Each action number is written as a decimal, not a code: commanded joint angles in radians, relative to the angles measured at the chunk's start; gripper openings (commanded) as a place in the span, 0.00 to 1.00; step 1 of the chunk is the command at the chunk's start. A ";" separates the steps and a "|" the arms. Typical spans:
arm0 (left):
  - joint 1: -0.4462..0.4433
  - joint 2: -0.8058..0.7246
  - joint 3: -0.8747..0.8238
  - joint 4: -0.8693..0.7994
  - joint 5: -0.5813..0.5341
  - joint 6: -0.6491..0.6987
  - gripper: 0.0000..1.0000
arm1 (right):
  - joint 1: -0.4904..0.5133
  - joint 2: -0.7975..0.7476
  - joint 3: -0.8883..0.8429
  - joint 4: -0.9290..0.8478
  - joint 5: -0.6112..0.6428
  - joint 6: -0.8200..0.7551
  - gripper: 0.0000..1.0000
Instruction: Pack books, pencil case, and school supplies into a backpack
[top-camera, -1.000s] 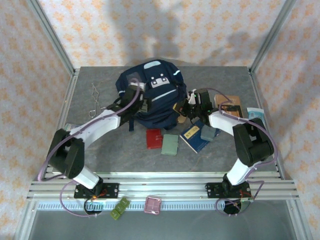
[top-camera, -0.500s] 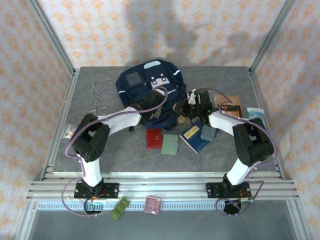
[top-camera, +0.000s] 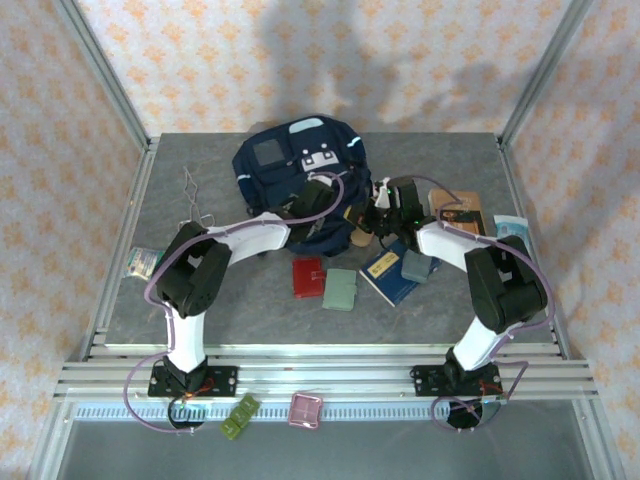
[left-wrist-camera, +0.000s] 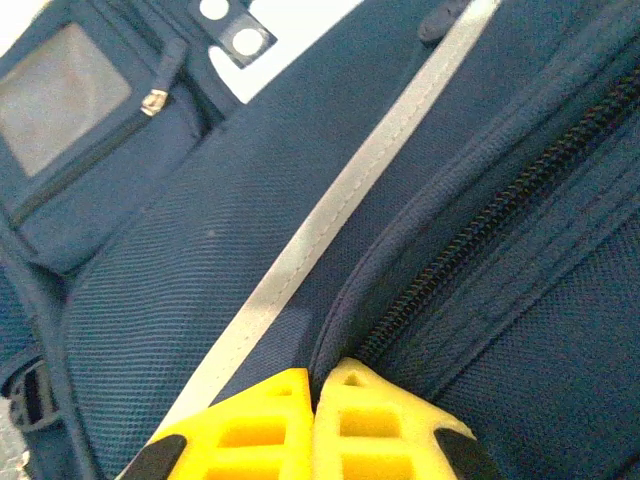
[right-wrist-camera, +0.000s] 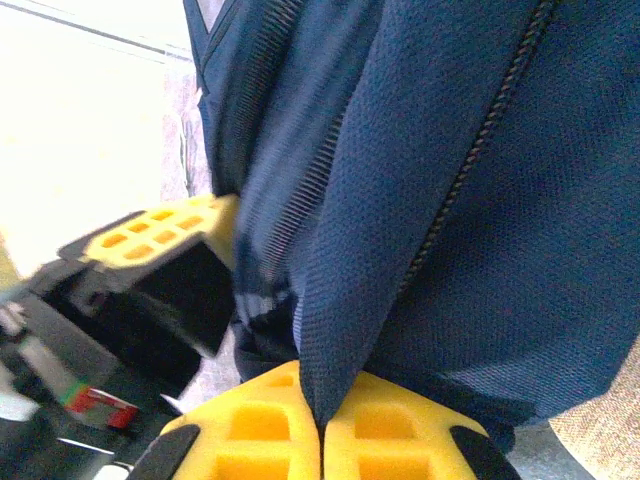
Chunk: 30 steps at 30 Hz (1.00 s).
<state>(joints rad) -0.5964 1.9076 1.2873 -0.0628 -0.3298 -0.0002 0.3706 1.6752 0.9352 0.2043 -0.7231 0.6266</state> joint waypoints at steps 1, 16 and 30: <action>0.082 -0.131 -0.033 -0.029 -0.149 -0.059 0.00 | 0.001 0.001 0.040 -0.030 -0.007 -0.048 0.07; 0.112 -0.277 -0.055 -0.123 -0.134 -0.132 0.00 | 0.001 0.322 0.358 -0.060 0.079 0.025 0.02; 0.060 -0.372 -0.166 -0.095 0.165 -0.347 0.51 | -0.016 0.242 0.475 -0.334 0.212 -0.129 0.44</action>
<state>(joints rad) -0.5304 1.5959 1.1549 -0.1532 -0.2745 -0.2718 0.3786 2.0216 1.4090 -0.0772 -0.6407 0.5591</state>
